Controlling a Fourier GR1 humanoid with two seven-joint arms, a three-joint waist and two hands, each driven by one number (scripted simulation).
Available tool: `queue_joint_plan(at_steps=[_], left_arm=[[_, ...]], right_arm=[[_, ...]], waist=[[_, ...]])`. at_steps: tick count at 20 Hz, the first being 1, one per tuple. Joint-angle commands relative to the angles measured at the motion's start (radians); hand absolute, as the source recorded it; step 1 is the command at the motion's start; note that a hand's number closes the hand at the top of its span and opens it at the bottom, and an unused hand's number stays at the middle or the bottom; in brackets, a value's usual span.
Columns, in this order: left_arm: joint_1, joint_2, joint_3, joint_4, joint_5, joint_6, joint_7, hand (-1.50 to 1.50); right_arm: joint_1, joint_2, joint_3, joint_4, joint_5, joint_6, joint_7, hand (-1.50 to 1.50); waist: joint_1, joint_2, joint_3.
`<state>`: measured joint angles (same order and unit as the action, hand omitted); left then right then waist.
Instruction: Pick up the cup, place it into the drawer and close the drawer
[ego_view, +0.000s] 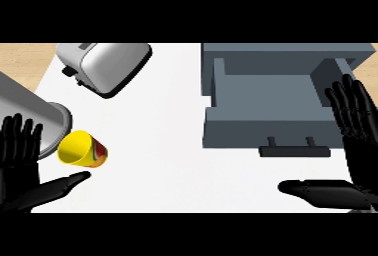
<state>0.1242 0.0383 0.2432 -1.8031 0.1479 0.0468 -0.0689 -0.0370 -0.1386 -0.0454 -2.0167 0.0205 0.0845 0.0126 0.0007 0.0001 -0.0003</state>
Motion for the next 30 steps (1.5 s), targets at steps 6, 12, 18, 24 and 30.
queue_joint_plan(at_steps=[6, 12, 18, 24, 30], left_arm=[[0.004, 0.041, 0.088, 0.297, -0.038, -0.012, -0.180, -1.50], [-0.061, 0.089, 0.156, 0.602, -0.010, -0.063, -0.347, -1.50], [-0.141, 0.109, 0.179, 0.829, -0.004, -0.080, -0.496, -1.50], [-0.267, 0.189, 0.218, 1.101, 0.013, -0.119, -0.661, -1.50], [-0.333, 0.222, 0.225, 1.332, 0.011, -0.145, -0.838, -1.50]], right_arm=[[-0.044, -0.032, -0.069, 0.051, -0.051, 0.044, -0.020, -1.50], [0.048, 0.006, -0.024, 0.035, -0.003, 0.043, -0.088, -1.50], [0.010, -0.041, -0.100, 0.071, -0.055, 0.092, -0.075, -1.50], [0.040, 0.026, -0.016, 0.043, 0.025, 0.056, -0.082, -1.50], [-0.015, 0.010, -0.049, 0.081, -0.007, 0.074, -0.057, -1.50]], waist=[[0.000, 0.000, 0.000], [-0.005, 0.001, 0.000], [-0.006, 0.001, 0.000], [-0.006, 0.001, 0.000], [-0.006, 0.002, -0.001]])
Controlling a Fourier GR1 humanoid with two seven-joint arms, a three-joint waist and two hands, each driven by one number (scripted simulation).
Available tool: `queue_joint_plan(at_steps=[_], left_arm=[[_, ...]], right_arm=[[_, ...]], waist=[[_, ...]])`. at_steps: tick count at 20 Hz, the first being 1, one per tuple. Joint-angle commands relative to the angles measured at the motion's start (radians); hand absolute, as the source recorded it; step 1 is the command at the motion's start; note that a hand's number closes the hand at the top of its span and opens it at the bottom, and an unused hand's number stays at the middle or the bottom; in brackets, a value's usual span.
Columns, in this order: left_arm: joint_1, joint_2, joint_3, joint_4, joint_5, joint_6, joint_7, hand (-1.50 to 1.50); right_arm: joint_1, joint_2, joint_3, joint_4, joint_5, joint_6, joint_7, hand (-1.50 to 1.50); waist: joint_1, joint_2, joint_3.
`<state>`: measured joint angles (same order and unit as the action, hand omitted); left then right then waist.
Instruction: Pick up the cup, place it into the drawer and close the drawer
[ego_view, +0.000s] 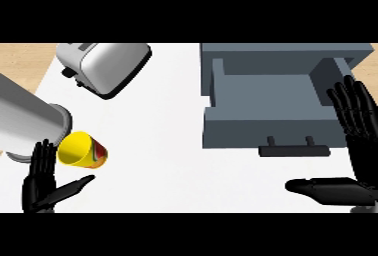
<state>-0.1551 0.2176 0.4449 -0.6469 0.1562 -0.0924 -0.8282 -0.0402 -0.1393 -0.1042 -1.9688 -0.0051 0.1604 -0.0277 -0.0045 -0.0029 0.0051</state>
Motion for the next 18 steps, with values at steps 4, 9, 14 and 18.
queue_joint_plan(at_steps=[4, 9, 14, 18], left_arm=[[-0.095, 0.057, 0.012, 0.241, -0.017, 0.013, -0.126, -1.50], [-0.153, 0.051, 0.015, 0.324, -0.012, 0.010, -0.151, -1.50], [-0.181, 0.091, 0.019, 0.373, -0.012, -0.030, -0.162, -1.50], [-0.222, 0.114, 0.024, 0.445, -0.003, -0.078, -0.201, -1.50]], right_arm=[[-0.086, 0.003, 0.008, 0.069, 0.027, -0.011, 0.000, -1.50], [-0.005, 0.045, 0.061, -0.049, 0.047, -0.030, 0.038, -1.50], [-0.051, -0.022, -0.037, 0.027, -0.036, 0.030, 0.011, -1.50], [-0.088, 0.016, 0.026, 0.015, 0.029, -0.018, 0.065, -1.50]], waist=[[-0.001, 0.006, -0.006], [-0.010, 0.006, -0.007], [-0.011, 0.009, -0.007], [-0.009, 0.008, -0.008]])
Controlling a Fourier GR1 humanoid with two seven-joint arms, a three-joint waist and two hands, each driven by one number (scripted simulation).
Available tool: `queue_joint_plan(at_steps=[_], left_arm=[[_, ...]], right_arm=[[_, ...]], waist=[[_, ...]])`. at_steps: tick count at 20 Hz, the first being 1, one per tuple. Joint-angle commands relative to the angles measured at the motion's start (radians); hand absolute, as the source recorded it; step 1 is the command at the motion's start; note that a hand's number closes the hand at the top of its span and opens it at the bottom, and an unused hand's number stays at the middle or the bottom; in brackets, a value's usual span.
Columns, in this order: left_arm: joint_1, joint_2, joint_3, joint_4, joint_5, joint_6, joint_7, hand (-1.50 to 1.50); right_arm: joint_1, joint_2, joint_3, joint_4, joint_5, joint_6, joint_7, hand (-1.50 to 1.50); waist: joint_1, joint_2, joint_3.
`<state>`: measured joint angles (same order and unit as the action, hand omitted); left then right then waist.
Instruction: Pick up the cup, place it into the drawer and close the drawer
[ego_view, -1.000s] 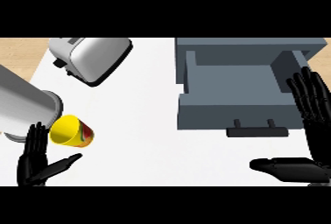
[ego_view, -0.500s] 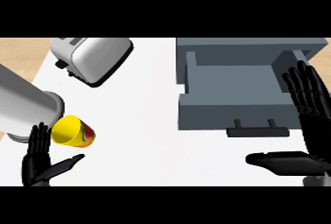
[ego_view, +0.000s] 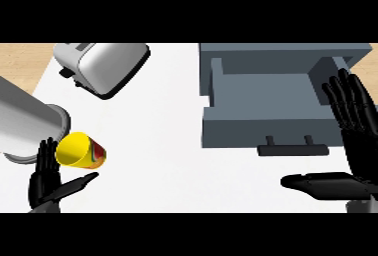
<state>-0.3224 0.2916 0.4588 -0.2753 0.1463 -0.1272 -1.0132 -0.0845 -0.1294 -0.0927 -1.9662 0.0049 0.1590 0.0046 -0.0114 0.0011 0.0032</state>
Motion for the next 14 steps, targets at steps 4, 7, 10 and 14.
queue_joint_plan(at_steps=[4, 7, 10, 14], left_arm=[[-0.061, -0.020, 0.006, 0.079, 0.015, -0.055, -0.059, -1.50], [-0.085, 0.030, 0.011, 0.078, 0.023, -0.150, -0.019, -1.50], [-0.064, -0.001, 0.001, 0.064, 0.024, -0.178, -0.065, -1.50], [-0.089, -0.004, -0.002, 0.051, 0.036, -0.264, -0.030, 1.50]], right_arm=[[0.007, 0.008, 0.011, 0.024, 0.017, 0.007, -0.036, -1.50], [-0.033, -0.019, -0.032, 0.052, -0.029, 0.022, -0.009, -1.50], [0.029, 0.001, -0.009, 0.021, -0.017, 0.027, -0.041, -1.50], [-0.002, 0.013, 0.010, 0.034, 0.009, 0.006, -0.022, -1.50]], waist=[[-0.005, 0.005, -0.006], [-0.009, 0.009, -0.008], [-0.006, 0.006, -0.006], [-0.004, 0.006, -0.007]])
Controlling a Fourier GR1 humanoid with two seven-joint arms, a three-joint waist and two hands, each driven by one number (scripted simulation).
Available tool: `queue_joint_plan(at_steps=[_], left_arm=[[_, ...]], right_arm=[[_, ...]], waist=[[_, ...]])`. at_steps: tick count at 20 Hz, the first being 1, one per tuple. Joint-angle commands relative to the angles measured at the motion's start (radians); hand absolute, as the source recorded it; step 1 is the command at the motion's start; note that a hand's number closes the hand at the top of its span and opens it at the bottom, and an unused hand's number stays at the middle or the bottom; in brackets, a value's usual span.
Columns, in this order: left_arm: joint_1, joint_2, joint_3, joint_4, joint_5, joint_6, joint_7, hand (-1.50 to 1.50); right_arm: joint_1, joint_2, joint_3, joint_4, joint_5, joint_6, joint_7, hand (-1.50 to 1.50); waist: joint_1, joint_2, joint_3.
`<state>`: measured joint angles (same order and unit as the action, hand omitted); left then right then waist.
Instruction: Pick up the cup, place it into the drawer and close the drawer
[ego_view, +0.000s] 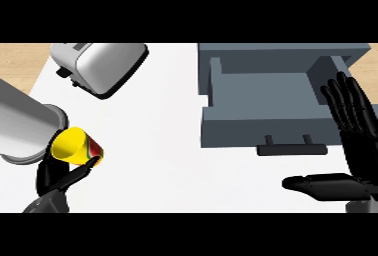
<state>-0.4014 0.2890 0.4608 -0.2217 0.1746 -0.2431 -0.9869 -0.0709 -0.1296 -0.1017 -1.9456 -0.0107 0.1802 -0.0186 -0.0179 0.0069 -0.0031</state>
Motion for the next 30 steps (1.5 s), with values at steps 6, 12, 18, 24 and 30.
queue_joint_plan(at_steps=[6, 12, 18, 24, 30], left_arm=[[-0.014, -0.046, -0.006, -0.019, 0.026, -0.210, -0.067, 1.50], [-0.065, -0.076, -0.035, -0.041, 0.016, -0.232, -0.041, 1.50], [-0.054, -0.120, -0.064, -0.103, -0.010, -0.170, -0.141, 1.50], [-0.077, -0.112, -0.082, -0.205, 0.006, -0.209, -0.114, 1.50], [-0.133, -0.153, -0.161, -0.358, -0.012, -0.166, 0.014, 1.50]], right_arm=[[-0.041, -0.034, -0.039, -0.010, -0.044, 0.019, 0.048, -1.50], [-0.051, -0.014, -0.027, 0.061, -0.005, 0.000, -0.006, -1.50], [-0.063, -0.018, -0.022, 0.033, 0.007, -0.007, 0.009, -1.50], [0.005, -0.021, -0.037, 0.033, -0.007, 0.016, -0.026, -1.50], [-0.024, -0.030, -0.054, 0.029, -0.011, 0.004, 0.016, -1.50]], waist=[[-0.003, 0.000, -0.001], [-0.007, 0.003, -0.001], [0.001, 0.000, 0.000], [0.010, -0.006, 0.002], [0.021, -0.011, 0.004]])
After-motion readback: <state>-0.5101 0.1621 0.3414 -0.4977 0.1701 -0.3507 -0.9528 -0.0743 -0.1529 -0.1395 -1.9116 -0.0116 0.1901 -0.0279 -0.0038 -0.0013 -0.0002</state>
